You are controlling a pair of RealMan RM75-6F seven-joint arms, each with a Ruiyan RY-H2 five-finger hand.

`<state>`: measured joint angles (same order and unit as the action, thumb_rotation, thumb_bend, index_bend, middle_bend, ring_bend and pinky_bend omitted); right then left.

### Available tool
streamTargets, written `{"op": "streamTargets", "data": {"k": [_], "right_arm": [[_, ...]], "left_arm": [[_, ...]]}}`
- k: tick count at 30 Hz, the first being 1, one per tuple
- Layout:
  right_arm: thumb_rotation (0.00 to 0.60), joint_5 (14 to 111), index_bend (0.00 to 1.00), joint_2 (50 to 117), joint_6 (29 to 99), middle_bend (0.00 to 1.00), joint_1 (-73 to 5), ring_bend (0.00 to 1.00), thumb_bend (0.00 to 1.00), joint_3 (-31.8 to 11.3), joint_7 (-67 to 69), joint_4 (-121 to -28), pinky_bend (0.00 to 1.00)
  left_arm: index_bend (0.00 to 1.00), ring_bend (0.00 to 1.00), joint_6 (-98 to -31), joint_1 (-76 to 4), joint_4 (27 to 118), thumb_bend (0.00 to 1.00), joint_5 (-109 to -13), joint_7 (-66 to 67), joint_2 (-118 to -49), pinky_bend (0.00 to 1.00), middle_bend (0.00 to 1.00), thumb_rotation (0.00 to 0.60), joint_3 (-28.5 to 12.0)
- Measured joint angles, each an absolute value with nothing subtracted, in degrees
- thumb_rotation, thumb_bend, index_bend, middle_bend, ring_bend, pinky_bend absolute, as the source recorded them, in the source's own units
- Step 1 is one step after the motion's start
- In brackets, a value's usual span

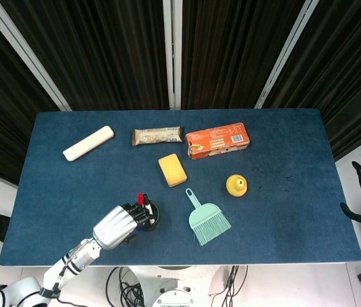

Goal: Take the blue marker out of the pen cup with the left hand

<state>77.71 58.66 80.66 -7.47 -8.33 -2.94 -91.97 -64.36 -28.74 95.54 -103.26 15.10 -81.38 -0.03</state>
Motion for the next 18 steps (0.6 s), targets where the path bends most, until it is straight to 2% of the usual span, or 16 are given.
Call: {"op": "streamTargets", "data": {"k": [7, 18], "right_arm": [[0.600, 77.91, 0.00, 59.25, 81.13, 0.00, -7.61, 0.00, 0.16, -8.57, -2.52, -91.08, 0.00], [0.600, 77.55, 0.00, 59.97, 80.70, 0.00, -7.79, 0.00, 0.16, -8.54, -2.02, -89.92, 0.00]], "left_arm": [[0.38, 0.41, -64.72, -29.37, 93.80, 0.25, -103.14, 15.15, -82.67, 0.68, 0.42, 0.600, 0.57], [0.47, 0.48, -65.94, -30.15, 92.25, 0.32, -103.15, 14.16, -83.93, 0.74, 0.48, 0.600, 1.25]]}}
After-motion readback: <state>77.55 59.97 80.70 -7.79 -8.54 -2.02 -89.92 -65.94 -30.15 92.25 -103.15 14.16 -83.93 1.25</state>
